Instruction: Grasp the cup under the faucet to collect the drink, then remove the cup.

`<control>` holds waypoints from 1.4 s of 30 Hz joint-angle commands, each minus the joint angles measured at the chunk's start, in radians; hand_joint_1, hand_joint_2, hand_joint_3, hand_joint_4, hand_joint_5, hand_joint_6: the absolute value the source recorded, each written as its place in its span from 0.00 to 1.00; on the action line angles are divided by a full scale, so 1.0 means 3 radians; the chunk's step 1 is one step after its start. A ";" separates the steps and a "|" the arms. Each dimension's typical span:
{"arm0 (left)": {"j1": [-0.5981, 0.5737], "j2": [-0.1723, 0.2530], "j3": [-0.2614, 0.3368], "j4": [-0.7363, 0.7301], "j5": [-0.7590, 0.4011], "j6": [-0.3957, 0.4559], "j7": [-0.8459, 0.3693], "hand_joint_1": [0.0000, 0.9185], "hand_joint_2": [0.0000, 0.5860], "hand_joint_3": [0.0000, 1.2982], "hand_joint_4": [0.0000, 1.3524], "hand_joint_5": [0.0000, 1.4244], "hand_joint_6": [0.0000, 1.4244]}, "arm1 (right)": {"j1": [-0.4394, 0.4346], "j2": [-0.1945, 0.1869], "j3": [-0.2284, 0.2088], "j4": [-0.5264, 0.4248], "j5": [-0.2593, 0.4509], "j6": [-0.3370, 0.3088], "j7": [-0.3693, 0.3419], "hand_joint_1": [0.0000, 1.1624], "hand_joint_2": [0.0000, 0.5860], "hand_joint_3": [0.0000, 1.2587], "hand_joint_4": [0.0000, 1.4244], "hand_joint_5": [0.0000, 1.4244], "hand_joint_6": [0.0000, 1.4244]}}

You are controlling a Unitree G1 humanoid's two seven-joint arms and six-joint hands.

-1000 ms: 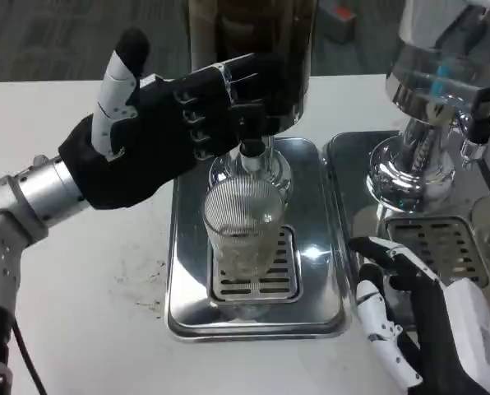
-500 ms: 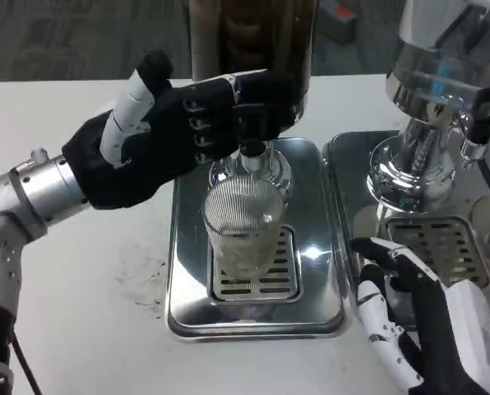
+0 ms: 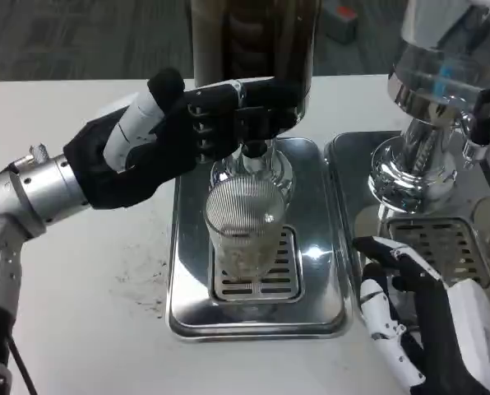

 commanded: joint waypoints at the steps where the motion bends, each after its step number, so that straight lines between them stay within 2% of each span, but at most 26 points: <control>1: -0.0009 0.0028 -0.0076 0.0055 0.0108 -0.0095 -0.0089 0.00 0.10 0.15 0.04 0.06 0.02 | -0.0001 0.0001 0.0004 0.0020 0.0037 -0.0034 -0.0045 0.11 0.84 0.30 0.22 0.20 0.25; 19: 0.0034 0.0061 -0.0161 0.0094 0.0336 -0.0661 0.0068 0.00 0.10 0.15 0.04 0.05 0.02 | 0.0007 -0.0029 -0.0010 -0.0011 0.0064 -0.0005 -0.0010 0.11 0.84 0.30 0.22 0.20 0.25; 42: 0.0066 0.0068 -0.0239 0.0113 0.0533 -0.1202 0.0275 0.00 0.09 0.14 0.03 0.03 0.03 | 0.0022 -0.0021 -0.0008 -0.0014 0.0056 0.0011 -0.0017 0.11 0.84 0.30 0.21 0.19 0.24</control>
